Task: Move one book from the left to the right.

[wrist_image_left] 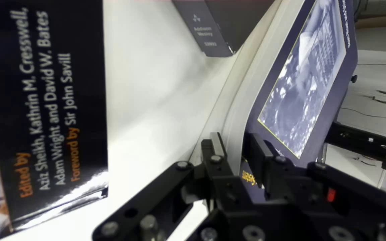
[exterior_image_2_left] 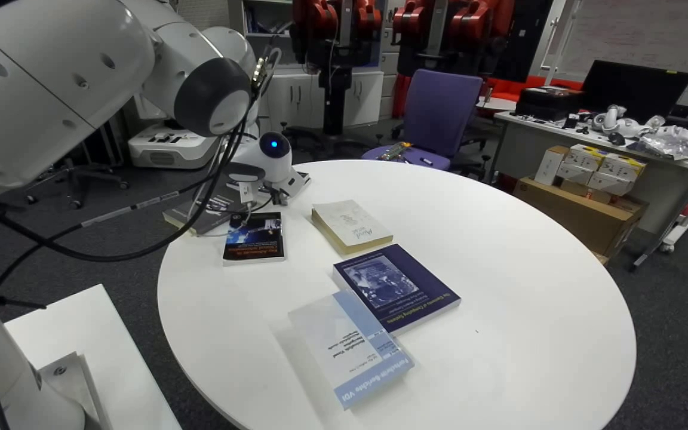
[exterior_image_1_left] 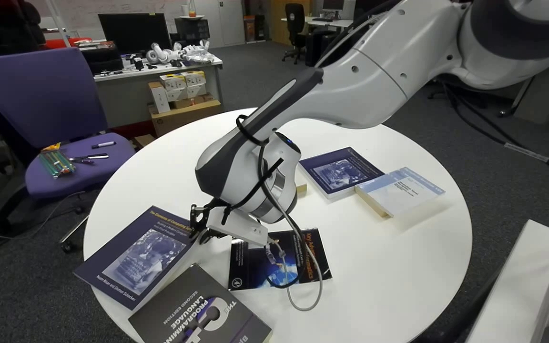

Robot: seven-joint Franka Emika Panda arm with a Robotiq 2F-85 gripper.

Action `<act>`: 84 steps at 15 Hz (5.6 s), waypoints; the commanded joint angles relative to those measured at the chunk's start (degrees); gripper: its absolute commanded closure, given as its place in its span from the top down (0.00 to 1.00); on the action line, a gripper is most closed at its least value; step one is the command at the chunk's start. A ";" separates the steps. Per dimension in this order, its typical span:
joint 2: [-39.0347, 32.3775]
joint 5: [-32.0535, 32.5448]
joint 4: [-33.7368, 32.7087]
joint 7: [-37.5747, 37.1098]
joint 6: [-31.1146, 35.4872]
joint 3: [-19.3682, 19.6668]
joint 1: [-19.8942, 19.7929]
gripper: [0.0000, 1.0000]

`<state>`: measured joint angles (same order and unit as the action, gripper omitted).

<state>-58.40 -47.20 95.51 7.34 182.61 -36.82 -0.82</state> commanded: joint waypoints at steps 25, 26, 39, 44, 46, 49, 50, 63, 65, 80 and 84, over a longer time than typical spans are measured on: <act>12.33 8.06 19.38 3.35 16.12 -19.62 -17.80 0.05; 13.19 8.09 21.11 3.24 16.12 -20.87 -19.35 0.05; 27.49 21.25 40.09 -17.11 15.43 -29.79 -42.83 0.05; 31.88 26.15 44.73 -23.14 15.87 -34.04 -51.75 0.05; 34.02 26.56 46.33 -24.05 15.86 -36.79 -55.35 0.05; 36.58 26.21 47.91 -24.32 15.85 -41.62 -60.98 0.05; 37.94 25.87 48.31 -24.68 15.83 -42.91 -62.74 0.05; 44.23 26.47 50.33 -32.98 15.33 -55.23 -91.02 0.05; 44.60 26.79 50.63 -33.68 15.26 -56.11 -94.59 0.05; 31.03 39.71 46.94 -42.20 15.22 -57.71 -102.27 0.05; 23.65 36.85 47.16 -38.98 15.23 -56.80 -102.37 0.05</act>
<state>-27.11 -10.21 144.22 -33.75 197.83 -93.44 -102.38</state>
